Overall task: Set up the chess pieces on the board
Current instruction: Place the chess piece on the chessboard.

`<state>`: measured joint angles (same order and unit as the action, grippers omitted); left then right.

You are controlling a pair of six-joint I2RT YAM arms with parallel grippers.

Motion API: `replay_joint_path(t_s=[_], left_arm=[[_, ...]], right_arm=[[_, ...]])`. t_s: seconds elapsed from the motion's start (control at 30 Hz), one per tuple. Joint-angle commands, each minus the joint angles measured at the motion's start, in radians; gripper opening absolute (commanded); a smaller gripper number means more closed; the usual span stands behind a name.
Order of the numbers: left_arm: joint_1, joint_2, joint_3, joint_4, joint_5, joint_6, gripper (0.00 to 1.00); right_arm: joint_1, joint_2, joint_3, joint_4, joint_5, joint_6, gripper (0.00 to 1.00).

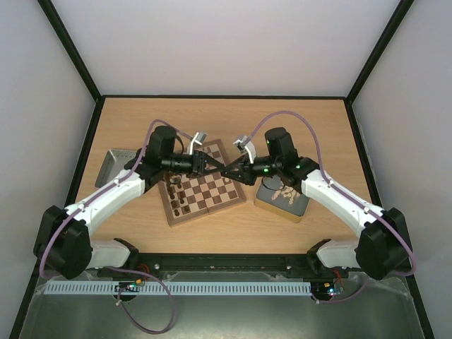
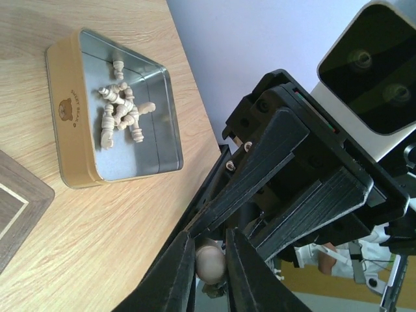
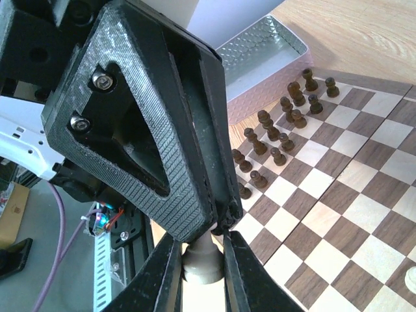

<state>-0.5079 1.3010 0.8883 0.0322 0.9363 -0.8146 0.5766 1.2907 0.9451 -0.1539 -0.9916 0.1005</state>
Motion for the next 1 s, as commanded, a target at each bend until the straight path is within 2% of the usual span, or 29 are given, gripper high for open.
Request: replay_joint_path(t_s=[0.0, 0.07, 0.13, 0.2, 0.3, 0.37, 0.47, 0.6, 0.67, 0.8, 0.97], left_arm=[[-0.008, 0.013, 0.026, -0.075, 0.004, 0.058, 0.1], [-0.009, 0.008, 0.027, -0.065, -0.004, 0.056, 0.06], [-0.008, 0.001, 0.03, -0.072, -0.036, 0.064, 0.05], [-0.007, -0.004, 0.035, -0.111, -0.109, 0.105, 0.05], [-0.007, 0.007, 0.06, -0.225, -0.338, 0.181, 0.05], [-0.009, 0.019, 0.07, -0.284, -0.517, 0.215, 0.05], [-0.033, 0.045, 0.063, -0.303, -0.784, 0.245, 0.05], [-0.084, 0.127, 0.066, -0.29, -0.968, 0.247, 0.04], [-0.105, 0.176, 0.08, -0.289, -1.045, 0.221, 0.03], [-0.129, 0.271, 0.109, -0.276, -1.148, 0.172, 0.03], [-0.141, 0.374, 0.161, -0.247, -1.181, 0.164, 0.03]], right_arm=[[0.002, 0.005, 0.044, 0.006, 0.009, -0.006, 0.14], [0.002, 0.004, 0.042, 0.005, 0.013, 0.0, 0.17], [0.002, -0.008, 0.042, 0.004, 0.028, 0.023, 0.33], [0.002, -0.043, 0.035, 0.021, 0.077, 0.064, 0.42], [0.002, -0.112, 0.003, 0.064, 0.18, 0.143, 0.58], [0.002, -0.155, -0.009, 0.072, 0.267, 0.188, 0.62], [0.002, -0.189, -0.022, 0.056, 0.474, 0.266, 0.64], [0.0, -0.195, -0.034, -0.007, 0.858, 0.355, 0.63], [0.0, -0.192, -0.05, -0.025, 0.996, 0.396, 0.63], [0.0, -0.205, -0.104, -0.003, 1.089, 0.448, 0.63], [-0.001, -0.182, -0.126, 0.022, 1.061, 0.441, 0.63]])
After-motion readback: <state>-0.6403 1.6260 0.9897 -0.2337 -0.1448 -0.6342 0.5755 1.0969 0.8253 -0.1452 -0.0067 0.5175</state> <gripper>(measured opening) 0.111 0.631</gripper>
